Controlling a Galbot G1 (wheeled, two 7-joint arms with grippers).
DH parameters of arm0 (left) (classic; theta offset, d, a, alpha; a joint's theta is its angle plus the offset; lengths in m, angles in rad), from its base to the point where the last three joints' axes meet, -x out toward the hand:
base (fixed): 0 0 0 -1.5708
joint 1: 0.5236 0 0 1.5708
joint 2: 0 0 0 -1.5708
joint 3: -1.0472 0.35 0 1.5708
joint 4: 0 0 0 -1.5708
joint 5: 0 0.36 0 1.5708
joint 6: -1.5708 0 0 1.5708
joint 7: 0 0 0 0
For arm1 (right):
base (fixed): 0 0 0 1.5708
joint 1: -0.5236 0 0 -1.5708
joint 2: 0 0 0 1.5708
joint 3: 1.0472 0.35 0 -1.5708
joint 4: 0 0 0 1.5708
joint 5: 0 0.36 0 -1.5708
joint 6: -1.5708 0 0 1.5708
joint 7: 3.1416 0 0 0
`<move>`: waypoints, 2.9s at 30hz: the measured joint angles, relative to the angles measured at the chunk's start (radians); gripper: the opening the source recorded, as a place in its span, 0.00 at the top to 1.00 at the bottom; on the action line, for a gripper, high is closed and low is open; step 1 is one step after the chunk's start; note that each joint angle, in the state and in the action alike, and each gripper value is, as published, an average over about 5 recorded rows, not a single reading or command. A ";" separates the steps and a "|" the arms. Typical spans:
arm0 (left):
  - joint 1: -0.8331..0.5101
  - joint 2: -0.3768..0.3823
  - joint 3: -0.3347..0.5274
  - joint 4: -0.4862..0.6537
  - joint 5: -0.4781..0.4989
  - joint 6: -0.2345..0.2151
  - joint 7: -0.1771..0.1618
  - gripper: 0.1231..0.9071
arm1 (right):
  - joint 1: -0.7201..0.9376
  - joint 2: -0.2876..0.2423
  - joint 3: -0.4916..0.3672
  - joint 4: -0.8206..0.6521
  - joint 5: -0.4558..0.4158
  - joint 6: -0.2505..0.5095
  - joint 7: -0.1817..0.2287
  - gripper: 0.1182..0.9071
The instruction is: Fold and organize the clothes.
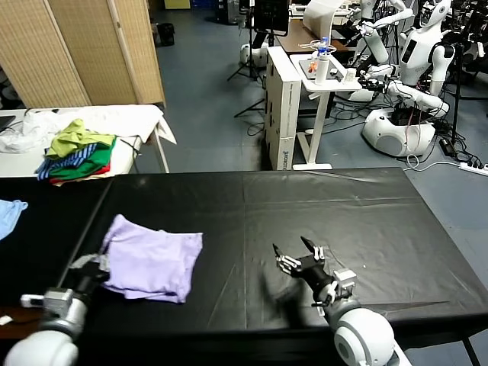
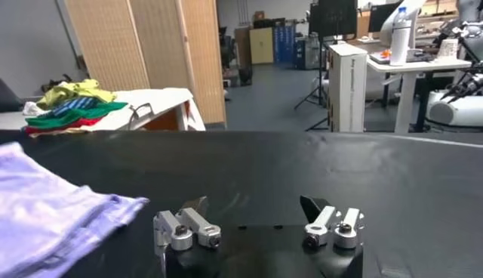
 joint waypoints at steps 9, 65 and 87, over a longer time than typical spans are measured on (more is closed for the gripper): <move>0.046 0.100 -0.140 -0.045 0.042 -0.005 -0.041 0.93 | -0.003 0.011 -0.006 -0.008 -0.001 0.004 0.000 0.00; -0.185 -0.342 0.525 -0.032 -0.069 0.017 -0.013 0.00 | 0.156 0.024 -0.213 -0.083 0.251 -0.108 0.086 0.00; -0.097 -0.291 0.352 -0.094 -0.050 -0.071 -0.018 0.00 | 0.194 0.084 -0.242 -0.163 0.220 -0.131 0.156 0.96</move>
